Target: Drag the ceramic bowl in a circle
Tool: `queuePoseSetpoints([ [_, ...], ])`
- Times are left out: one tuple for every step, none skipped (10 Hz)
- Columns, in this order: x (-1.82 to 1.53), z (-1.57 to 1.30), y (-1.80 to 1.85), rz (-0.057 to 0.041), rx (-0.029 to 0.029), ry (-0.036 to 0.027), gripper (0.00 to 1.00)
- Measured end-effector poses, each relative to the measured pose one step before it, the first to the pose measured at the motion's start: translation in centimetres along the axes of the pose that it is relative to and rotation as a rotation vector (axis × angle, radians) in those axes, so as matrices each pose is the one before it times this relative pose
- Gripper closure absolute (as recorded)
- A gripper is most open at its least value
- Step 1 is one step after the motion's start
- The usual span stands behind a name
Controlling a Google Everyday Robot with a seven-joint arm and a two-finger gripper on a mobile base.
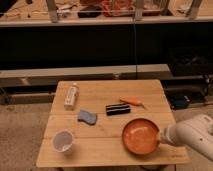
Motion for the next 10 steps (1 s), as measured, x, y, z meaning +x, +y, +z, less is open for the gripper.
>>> queuePoseSetpoints([
  [-1.816,-0.547,0.675,-0.00077,-0.00391,-0.01282,1.00],
  [-1.676,-0.345,0.169,-0.01109,-0.00174,-0.01212,1.00],
  [-1.290,-0.059,-0.431,-0.02016,-0.00007,-0.01098,1.00],
  [-1.109,0.204,-1.142,-0.03042,0.00006,-0.01370,1.00],
  [-0.661,0.428,-1.503,-0.03128,-0.00089,-0.01367,1.00],
  [-0.326,0.765,-2.438,-0.04224,-0.00045,-0.01856,1.00],
  [0.309,0.870,-2.016,-0.03577,0.00024,-0.01650,1.00],
  [1.266,1.051,-1.971,-0.04112,0.00164,-0.01355,1.00],
  [1.737,0.993,-1.284,-0.02877,0.00128,-0.01198,1.00],
  [1.923,0.700,-0.964,-0.02134,0.00176,-0.00186,1.00],
])
